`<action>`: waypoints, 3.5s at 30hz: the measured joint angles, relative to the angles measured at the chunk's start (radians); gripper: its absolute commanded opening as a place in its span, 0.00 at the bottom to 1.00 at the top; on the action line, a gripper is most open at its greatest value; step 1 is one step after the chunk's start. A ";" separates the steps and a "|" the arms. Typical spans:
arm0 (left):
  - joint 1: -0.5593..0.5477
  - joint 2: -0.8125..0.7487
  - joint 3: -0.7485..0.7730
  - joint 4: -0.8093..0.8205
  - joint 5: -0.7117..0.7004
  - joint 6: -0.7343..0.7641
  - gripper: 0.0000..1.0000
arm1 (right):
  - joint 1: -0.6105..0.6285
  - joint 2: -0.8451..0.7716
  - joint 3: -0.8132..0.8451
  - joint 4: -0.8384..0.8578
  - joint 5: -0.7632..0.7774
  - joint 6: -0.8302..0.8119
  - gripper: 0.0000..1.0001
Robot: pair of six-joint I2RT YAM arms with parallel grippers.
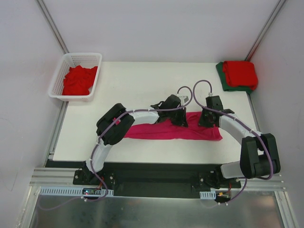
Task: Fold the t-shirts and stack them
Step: Fold the other side of the tshirt into a rectangle
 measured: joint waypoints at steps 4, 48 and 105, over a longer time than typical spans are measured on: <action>0.000 0.013 0.023 0.000 -0.010 0.000 0.00 | 0.000 0.001 0.000 0.000 0.001 0.000 0.01; 0.099 -0.048 -0.014 -0.044 -0.080 0.125 0.00 | 0.000 0.008 -0.013 -0.002 0.003 0.000 0.01; -0.108 -0.224 -0.033 -0.139 -0.176 0.276 0.00 | 0.000 0.021 -0.019 -0.006 0.000 0.000 0.01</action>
